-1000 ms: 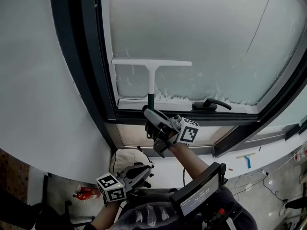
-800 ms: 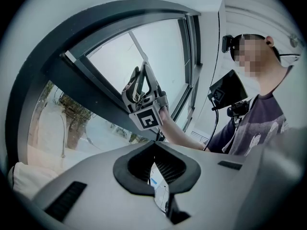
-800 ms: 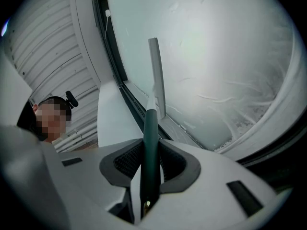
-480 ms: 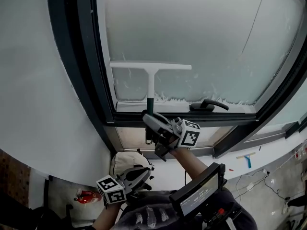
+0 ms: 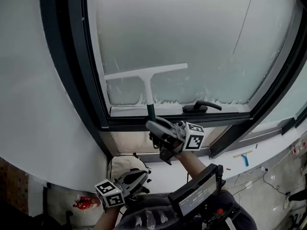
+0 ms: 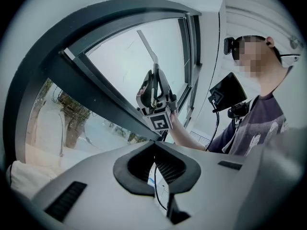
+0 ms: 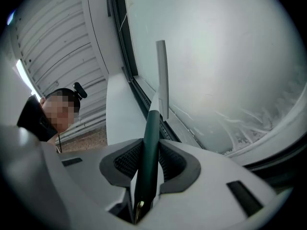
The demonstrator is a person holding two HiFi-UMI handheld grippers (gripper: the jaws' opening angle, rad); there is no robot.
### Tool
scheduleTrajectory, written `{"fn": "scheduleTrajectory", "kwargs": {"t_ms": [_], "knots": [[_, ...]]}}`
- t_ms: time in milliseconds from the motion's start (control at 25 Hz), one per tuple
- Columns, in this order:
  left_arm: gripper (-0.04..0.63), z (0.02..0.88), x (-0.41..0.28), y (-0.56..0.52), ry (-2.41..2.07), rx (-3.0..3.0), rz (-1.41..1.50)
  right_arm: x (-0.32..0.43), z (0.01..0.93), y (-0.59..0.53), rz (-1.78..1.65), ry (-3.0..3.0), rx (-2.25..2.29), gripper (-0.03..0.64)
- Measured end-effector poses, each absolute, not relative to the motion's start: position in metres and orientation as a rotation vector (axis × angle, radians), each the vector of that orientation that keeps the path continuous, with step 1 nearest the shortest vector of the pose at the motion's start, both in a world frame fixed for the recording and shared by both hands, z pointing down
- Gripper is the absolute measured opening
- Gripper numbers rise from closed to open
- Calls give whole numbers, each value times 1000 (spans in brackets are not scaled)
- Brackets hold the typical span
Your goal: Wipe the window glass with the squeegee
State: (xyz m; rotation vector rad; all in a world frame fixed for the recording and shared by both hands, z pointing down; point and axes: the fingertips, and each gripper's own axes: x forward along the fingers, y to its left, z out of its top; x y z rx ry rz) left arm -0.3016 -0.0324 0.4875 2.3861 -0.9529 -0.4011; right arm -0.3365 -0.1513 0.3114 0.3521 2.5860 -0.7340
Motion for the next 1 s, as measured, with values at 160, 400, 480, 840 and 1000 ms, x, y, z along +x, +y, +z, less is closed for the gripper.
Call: {"fn": "scheduleTrajectory", "kwargs": {"t_ms": [160, 400, 480, 840, 1000], "knots": [[5, 488, -292, -36, -920, 2395, -402, -315, 298, -153, -698, 2557, 373, 97], [5, 486, -278, -42, -895, 2420, -388, -285, 274, -165, -601, 2585, 338, 97], [5, 482, -270, -47, -904, 2426, -383, -271, 266, -174, -571, 2599, 325, 97], [5, 466, -213, -77, -957, 2439, -371, -217, 208, -206, -443, 2595, 423, 97], [5, 465, -192, -90, -999, 2435, -376, -205, 174, -218, -379, 2600, 473, 97]]}}
